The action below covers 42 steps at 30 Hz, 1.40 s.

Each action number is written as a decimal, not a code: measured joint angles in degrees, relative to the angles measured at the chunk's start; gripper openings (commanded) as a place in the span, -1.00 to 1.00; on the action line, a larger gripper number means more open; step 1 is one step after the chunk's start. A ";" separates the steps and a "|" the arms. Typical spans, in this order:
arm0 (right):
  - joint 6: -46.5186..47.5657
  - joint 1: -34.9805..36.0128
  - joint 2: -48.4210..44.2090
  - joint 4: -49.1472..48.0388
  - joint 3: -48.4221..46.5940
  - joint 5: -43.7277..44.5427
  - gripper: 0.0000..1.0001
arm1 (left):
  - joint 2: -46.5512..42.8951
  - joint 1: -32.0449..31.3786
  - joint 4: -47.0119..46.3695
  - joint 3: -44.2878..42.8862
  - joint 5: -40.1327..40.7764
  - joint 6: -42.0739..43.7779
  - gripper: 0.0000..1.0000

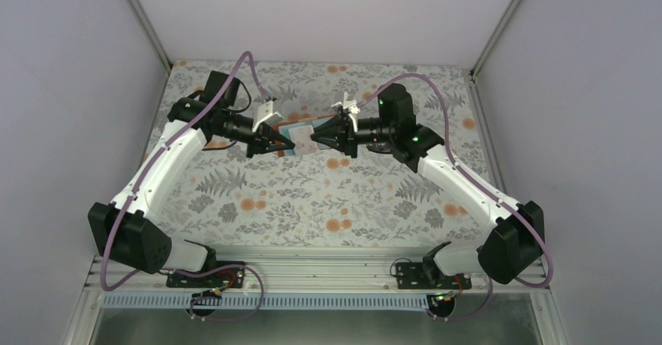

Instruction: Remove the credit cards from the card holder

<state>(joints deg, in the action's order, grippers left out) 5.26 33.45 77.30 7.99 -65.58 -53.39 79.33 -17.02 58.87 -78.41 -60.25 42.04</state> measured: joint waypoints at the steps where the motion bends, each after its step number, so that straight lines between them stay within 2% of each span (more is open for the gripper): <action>1: -0.22 0.00 0.00 -0.09 0.00 0.13 -0.80 | 0.00 -0.04 0.00 0.00 -0.04 0.00 -0.95; 4: -0.55 0.00 0.00 -0.35 0.00 0.90 -0.76 | -0.02 -0.04 0.00 0.00 -0.22 0.07 -0.95; 13: -1.29 0.20 0.00 -0.04 0.00 5.84 -0.40 | -0.02 0.04 -0.02 0.00 0.31 0.83 -0.95; 22: -1.79 0.42 -0.17 -0.02 0.02 7.58 -0.40 | -0.02 0.20 -0.04 0.00 0.46 0.83 -0.95; 27: -1.90 0.52 -1.31 0.02 0.55 9.81 -0.61 | -0.02 0.20 -0.11 0.00 0.39 0.87 -0.95; 31: -2.08 0.57 -1.75 0.04 0.74 10.71 -0.65 | -0.02 0.20 -0.13 0.00 0.37 0.87 -0.95; 34: -2.12 0.61 -1.95 0.04 0.85 10.99 -0.64 | -0.02 0.20 -0.22 0.00 0.37 0.87 -0.95; 38: -2.36 0.66 -1.95 -0.02 0.87 11.61 -0.49 | -0.02 0.20 -0.24 0.00 0.39 0.87 -0.95; 42: -2.89 0.68 -1.95 -0.13 0.90 12.35 -0.49 | -0.02 0.20 -0.24 0.00 0.42 0.87 -0.95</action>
<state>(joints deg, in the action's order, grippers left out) 2.37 34.13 75.35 7.86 -64.69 -41.04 79.31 -16.82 58.63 -78.41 -59.83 42.92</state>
